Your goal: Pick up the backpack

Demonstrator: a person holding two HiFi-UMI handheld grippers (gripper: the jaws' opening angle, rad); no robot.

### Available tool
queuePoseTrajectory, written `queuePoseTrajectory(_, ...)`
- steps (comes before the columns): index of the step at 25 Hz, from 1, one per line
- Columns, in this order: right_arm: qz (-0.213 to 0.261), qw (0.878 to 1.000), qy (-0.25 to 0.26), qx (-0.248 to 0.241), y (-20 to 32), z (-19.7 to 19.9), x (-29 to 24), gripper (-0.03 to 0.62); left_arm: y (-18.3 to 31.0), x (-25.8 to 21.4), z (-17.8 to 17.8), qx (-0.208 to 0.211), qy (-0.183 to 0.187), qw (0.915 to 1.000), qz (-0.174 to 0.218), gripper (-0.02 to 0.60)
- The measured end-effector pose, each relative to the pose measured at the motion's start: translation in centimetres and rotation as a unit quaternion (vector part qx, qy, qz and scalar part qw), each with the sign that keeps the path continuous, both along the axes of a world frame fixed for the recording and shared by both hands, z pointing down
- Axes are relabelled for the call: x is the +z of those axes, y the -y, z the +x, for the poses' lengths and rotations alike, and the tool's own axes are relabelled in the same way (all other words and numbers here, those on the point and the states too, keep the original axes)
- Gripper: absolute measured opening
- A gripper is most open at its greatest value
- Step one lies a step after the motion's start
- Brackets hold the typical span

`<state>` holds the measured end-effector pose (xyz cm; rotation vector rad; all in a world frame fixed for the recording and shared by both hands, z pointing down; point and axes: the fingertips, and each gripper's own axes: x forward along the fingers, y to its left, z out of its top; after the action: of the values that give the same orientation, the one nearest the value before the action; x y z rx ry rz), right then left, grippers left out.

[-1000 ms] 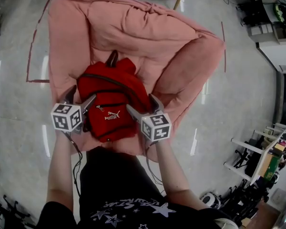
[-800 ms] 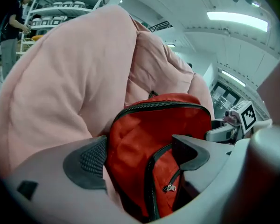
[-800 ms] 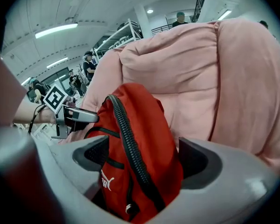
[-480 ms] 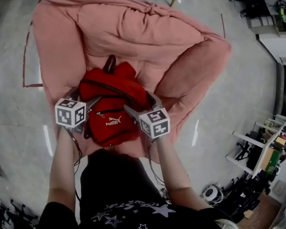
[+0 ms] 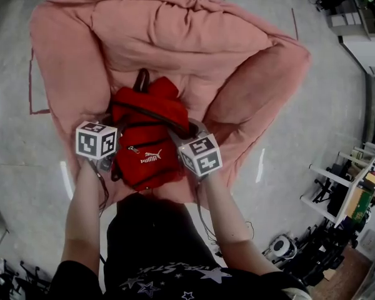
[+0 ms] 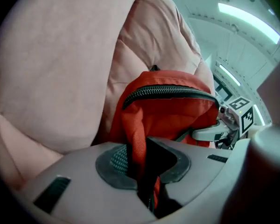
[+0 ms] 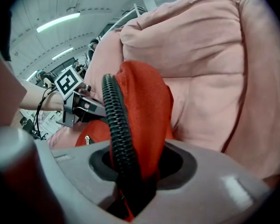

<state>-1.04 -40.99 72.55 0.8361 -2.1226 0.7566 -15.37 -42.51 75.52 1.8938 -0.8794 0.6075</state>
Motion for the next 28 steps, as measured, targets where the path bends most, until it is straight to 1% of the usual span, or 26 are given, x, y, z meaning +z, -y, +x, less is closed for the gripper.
queuePoseTrajectory(1,0.002,1.000,0.003,-0.005,-0.1,-0.2,-0.2,0.147,-0.1,-0.4,0.0,-0.001,-0.011,0.9999,0.002,0.062)
queuePoseTrajectory(2,0.005,1.000,0.006,-0.008,-0.3,-0.4,-0.4,0.106,-0.2,-0.8,0.0,-0.003,-0.020,0.9998,0.008,0.039)
queuePoseTrajectory(3,0.007,1.000,0.008,-0.009,-0.4,-0.6,-0.6,0.077,-0.2,-1.2,0.0,-0.007,-0.026,0.9995,0.016,0.029)
queuePoseTrajectory(4,0.009,1.000,0.009,-0.008,-0.5,-0.6,-0.6,0.068,-0.3,-1.6,0.0,-0.013,-0.031,0.9991,0.026,0.026)
queuePoseTrajectory(6,0.008,1.000,0.017,-0.002,-0.7,-0.6,-0.7,0.064,-0.6,-2.1,-0.1,-0.027,-0.037,0.9980,0.043,0.020)
queuePoseTrajectory(9,0.008,1.000,0.026,0.003,-0.9,-0.7,-1.0,0.060,-1.2,-2.8,-0.2,-0.040,-0.036,0.9968,0.059,0.018)
queuePoseTrajectory(13,0.029,0.999,0.030,0.000,-1.3,-0.7,-2.0,0.054,-1.7,-4.1,-0.3,-0.051,-0.038,0.9949,0.078,0.018)
queuePoseTrajectory(18,0.048,0.998,0.051,-0.005,-1.8,-0.8,-4.0,0.046,-2.6,-7.0,-0.4,-0.073,-0.061,0.9906,0.098,0.017)
queuePoseTrajectory(20,0.055,0.996,0.064,-0.012,-2.4,-0.7,-4.8,0.046,-3.5,-8.1,-0.3,-0.079,-0.060,0.9886,0.113,0.017)
queuePoseTrajectory(23,0.068,0.994,0.082,-0.024,-4.2,0.1,-6.0,0.046,-5.7,-9.8,0.5,-0.086,-0.046,0.9852,0.140,0.017)
queuePoseTrajectory(28,0.082,0.989,0.120,-0.018,-6.2,0.9,-9.1,0.046,-8.7,-13.8,1.3,-0.113,-0.051,0.9785,0.165,0.017)
